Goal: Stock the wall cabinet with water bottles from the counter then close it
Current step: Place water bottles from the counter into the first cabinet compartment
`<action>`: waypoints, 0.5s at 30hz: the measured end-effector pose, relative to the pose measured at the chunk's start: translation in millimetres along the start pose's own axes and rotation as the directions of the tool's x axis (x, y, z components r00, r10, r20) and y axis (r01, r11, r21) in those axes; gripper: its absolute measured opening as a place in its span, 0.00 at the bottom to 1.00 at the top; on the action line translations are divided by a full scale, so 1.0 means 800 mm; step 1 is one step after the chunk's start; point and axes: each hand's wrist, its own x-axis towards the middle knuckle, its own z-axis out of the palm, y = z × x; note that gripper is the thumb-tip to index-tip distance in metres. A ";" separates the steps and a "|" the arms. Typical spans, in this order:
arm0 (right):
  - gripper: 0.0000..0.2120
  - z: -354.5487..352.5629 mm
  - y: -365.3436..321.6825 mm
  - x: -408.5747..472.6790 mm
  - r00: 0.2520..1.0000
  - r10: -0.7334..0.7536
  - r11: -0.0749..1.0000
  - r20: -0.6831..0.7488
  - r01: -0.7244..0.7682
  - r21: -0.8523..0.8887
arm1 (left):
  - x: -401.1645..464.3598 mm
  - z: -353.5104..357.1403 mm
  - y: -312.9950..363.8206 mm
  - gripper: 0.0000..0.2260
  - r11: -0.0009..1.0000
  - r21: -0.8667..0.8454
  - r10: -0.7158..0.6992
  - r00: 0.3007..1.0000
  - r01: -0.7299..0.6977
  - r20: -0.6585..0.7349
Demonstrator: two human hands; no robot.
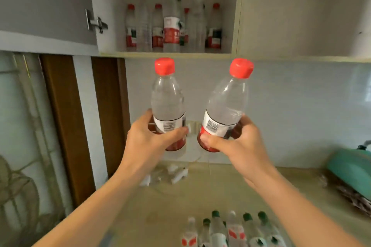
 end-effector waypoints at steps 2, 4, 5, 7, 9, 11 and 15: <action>0.24 -0.003 -0.014 0.051 0.999 -0.053 0.999 0.013 0.053 0.015 | 0.049 0.001 0.014 0.23 0.999 -0.015 0.031 0.998 -0.032 -0.061; 0.25 -0.006 -0.030 0.103 0.994 -0.104 0.994 0.026 0.103 0.031 | 0.097 0.002 0.027 0.24 0.997 -0.054 0.047 0.993 -0.054 -0.111; 0.25 -0.007 -0.037 0.129 0.991 -0.130 0.991 0.024 0.129 0.038 | 0.120 0.003 0.034 0.25 0.995 -0.079 0.056 0.991 -0.066 -0.121; 0.25 -0.007 -0.052 0.178 0.984 -0.177 0.983 0.014 0.176 0.060 | 0.163 0.005 0.048 0.27 0.988 -0.132 0.061 0.988 -0.080 -0.142; 0.24 -0.006 -0.068 0.225 0.974 -0.224 0.972 0.010 0.223 0.079 | 0.204 0.009 0.061 0.26 0.979 -0.173 0.083 0.984 -0.111 -0.160; 0.23 -0.001 -0.082 0.269 0.968 -0.249 0.965 0.019 0.247 0.086 | 0.245 0.012 0.070 0.21 0.976 -0.168 0.113 0.980 -0.141 -0.164; 0.25 0.020 -0.098 0.347 0.973 -0.230 0.973 0.017 0.229 0.043 | 0.325 0.013 0.078 0.16 0.972 -0.162 0.147 0.976 -0.173 -0.162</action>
